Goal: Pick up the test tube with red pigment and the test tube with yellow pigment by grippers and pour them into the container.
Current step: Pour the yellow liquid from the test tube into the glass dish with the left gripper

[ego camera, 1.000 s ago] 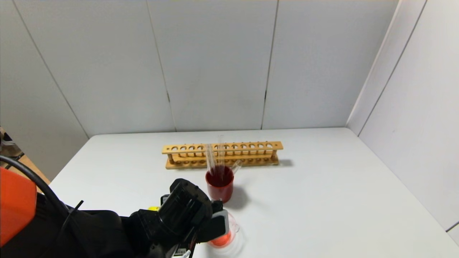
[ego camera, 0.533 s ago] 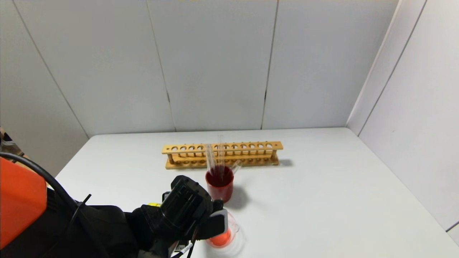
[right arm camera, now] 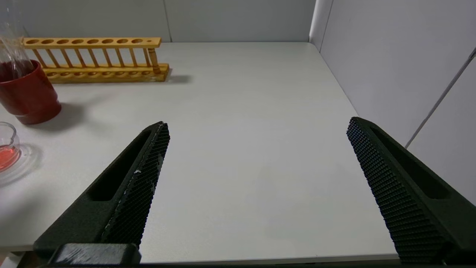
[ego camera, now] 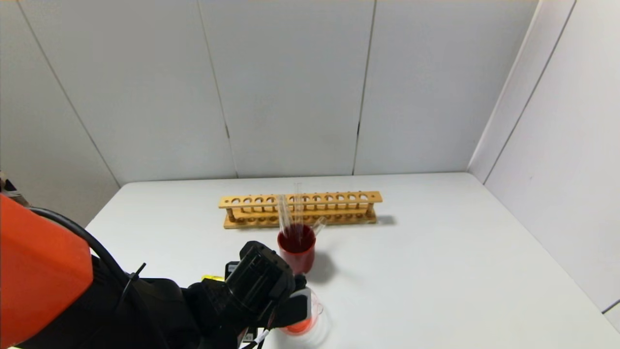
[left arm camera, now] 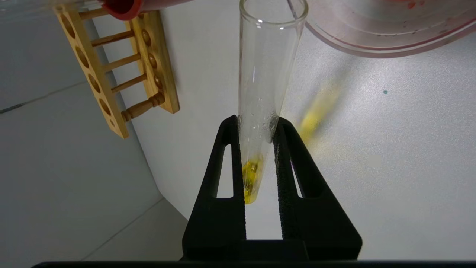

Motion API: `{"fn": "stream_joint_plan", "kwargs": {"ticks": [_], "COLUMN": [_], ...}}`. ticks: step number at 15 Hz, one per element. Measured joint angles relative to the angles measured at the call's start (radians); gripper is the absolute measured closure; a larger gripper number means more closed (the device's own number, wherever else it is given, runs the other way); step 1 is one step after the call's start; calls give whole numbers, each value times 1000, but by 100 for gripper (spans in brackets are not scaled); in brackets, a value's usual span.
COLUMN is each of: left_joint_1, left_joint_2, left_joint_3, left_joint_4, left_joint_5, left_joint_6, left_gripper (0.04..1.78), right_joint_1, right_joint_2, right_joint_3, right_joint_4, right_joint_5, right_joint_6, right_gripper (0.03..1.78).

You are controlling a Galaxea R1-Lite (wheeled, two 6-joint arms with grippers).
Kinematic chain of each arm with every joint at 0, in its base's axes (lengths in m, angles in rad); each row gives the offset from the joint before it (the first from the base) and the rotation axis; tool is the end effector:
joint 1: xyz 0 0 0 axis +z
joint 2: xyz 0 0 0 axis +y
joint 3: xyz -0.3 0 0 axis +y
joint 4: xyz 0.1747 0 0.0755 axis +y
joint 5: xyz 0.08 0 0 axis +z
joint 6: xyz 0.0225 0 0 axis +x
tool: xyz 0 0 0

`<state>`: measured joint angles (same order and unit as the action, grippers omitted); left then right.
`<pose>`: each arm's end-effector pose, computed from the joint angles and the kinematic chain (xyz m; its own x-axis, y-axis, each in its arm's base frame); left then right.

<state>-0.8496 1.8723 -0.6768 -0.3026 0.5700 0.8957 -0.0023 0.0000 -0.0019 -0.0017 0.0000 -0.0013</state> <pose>0.1976 -0.2063 0.0745 0.7539 -0.0402 -0.6558 0.6570 0.0496 0.7523 -0.0229 0.0001 0.0762 1.0000 -0.0023 0.0036 0.0023 1.0000 -0.0013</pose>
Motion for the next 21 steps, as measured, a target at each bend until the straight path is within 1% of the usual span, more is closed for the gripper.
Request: {"fn": "stream_joint_plan", "kwargs": {"ticks": [7, 12, 21], "left_joint_1": [-2, 0, 10], "left_joint_2": [-1, -18, -23], "left_joint_3": [11, -6, -41], "left_joint_4": [10, 13, 22], "left_joint_5": [37, 37, 37], "left_joint_6": [31, 123, 198], "left_gripper": [152, 152, 152], "right_joint_1": [0, 0, 0], "right_joint_2": [0, 0, 0], "right_joint_3": [0, 0, 0], "right_joint_4": [0, 0, 0], "right_joint_5": [0, 0, 0], "right_joint_6": [0, 0, 0], "right_gripper": [7, 7, 7]}}
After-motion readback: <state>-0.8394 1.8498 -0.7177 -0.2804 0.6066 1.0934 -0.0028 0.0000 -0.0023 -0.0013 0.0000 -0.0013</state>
